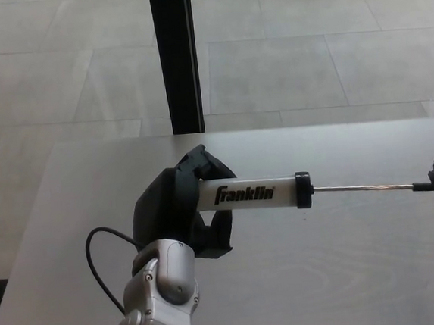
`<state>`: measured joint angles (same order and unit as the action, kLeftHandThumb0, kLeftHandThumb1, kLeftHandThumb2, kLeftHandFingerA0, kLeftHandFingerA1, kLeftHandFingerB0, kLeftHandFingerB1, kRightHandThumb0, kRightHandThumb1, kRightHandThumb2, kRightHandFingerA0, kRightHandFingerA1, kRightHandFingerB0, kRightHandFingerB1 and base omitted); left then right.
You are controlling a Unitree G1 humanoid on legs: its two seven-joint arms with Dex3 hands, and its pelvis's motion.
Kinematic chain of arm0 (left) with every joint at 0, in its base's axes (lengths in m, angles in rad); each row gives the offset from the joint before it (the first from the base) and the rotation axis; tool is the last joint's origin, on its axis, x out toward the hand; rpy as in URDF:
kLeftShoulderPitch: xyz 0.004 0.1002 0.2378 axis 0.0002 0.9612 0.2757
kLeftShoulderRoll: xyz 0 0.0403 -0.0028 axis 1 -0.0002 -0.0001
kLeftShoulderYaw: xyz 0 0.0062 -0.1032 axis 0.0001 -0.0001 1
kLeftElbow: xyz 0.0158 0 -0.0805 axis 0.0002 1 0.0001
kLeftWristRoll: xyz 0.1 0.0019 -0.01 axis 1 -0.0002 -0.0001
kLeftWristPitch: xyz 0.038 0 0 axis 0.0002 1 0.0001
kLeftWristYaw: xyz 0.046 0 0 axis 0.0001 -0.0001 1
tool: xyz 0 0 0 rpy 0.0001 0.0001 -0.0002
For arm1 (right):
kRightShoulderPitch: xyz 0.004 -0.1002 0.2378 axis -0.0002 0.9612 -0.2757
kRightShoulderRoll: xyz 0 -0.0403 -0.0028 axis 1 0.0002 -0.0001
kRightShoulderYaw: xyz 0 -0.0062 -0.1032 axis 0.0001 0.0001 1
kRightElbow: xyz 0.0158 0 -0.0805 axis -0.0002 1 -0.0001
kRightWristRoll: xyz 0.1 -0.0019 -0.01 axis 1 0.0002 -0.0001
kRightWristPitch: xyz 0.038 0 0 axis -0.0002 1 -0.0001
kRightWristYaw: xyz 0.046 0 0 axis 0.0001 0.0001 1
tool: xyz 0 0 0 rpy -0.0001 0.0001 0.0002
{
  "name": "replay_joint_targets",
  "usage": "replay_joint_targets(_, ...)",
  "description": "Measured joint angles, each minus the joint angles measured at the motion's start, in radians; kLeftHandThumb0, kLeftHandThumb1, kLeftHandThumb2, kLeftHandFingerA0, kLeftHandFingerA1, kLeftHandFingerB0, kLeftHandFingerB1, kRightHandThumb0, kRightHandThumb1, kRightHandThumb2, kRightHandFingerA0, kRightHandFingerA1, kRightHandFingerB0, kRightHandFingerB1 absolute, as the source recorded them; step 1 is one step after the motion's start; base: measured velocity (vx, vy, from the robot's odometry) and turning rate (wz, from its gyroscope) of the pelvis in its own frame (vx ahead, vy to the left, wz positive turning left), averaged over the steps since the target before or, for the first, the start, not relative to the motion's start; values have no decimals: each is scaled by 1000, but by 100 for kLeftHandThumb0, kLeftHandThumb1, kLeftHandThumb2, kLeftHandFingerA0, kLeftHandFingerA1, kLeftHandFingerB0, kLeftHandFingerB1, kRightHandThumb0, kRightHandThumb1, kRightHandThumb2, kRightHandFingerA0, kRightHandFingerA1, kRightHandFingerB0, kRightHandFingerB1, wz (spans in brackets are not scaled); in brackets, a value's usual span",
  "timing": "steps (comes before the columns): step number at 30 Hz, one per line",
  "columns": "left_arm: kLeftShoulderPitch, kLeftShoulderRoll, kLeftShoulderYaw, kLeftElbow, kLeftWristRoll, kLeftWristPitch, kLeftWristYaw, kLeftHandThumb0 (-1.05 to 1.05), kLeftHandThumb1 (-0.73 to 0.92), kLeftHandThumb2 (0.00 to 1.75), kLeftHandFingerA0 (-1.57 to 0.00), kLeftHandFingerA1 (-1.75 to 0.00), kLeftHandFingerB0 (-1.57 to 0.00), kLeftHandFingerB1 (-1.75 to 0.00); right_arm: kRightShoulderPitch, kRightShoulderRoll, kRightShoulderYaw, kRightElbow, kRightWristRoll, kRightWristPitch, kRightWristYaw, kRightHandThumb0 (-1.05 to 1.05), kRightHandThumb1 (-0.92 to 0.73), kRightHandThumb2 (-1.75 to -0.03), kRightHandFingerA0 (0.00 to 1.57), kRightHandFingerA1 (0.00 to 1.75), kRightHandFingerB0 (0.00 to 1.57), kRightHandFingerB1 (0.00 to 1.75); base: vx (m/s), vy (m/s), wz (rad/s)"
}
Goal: The robot uses its left hand to lift the air pump kept on the middle of the desk and use the right hand to compress the handle
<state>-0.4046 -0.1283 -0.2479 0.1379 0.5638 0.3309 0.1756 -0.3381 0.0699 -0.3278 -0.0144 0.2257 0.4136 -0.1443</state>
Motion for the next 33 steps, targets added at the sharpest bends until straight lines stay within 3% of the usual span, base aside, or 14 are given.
replay_joint_targets(1, -1, 0, 0, 2, 0, 0, 0, -19, 35, 145, -98, -175, -83, -163, 0, 2, 2, -3, 1, 0, -2, -89, -92, -83, 0, 10, 3, 25, 0, 0, 0)
replay_joint_targets(2, -2, 1, 0, 3, 0, 0, 0, -20, 34, 145, -98, -175, -83, -163, 0, 4, 2, -7, 1, 0, -5, -98, -91, -126, 0, 12, 8, 15, 0, 0, 0)
replay_joint_targets(3, -3, 1, -1, 4, 0, 0, 0, -18, 36, 149, -101, -175, -85, -155, -1, 5, 5, -14, 1, 0, -9, -88, -92, -83, 0, 12, 4, 25, 0, 0, 0)
replay_joint_targets(4, -4, 1, -1, 5, 0, 0, 0, -17, 35, 149, -101, -175, -86, -155, -2, 5, 7, -19, 1, 0, -12, -96, -91, -125, 0, 10, 8, 15, 0, 0, 0)
replay_joint_targets(10, -5, 6, -3, 16, 1, 0, 7, -15, 38, 146, -100, -175, -87, -154, -11, -21, 58, -57, -14, 13, -19, -92, -92, -123, 0, 13, 9, 21, 0, 0, 0)
replay_joint_targets(19, -10, 18, -15, 33, 1, -2, 19, -16, 36, 140, -95, -175, -85, -158, -23, -102, 155, -85, -45, 45, 0, -91, -92, -124, 0, 13, 2, 17, 0, 0, 0)
replay_joint_targets(20, -12, 20, -17, 39, 1, -5, 21, -15, 40, 143, -100, -175, -86, -153, -24, -105, 162, -86, -46, 50, 2, -91, -92, -124, 0, 13, 1, 17, 0, 0, 0)
replay_joint_targets(33, -29, 17, -14, 40, 1, -10, 28, -14, 38, 139, -99, -175, -89, -154, 24, -59, 252, -126, -62, 95, 10, -96, -92, -128, 0, 13, 0, 11, 0, 0, 0)
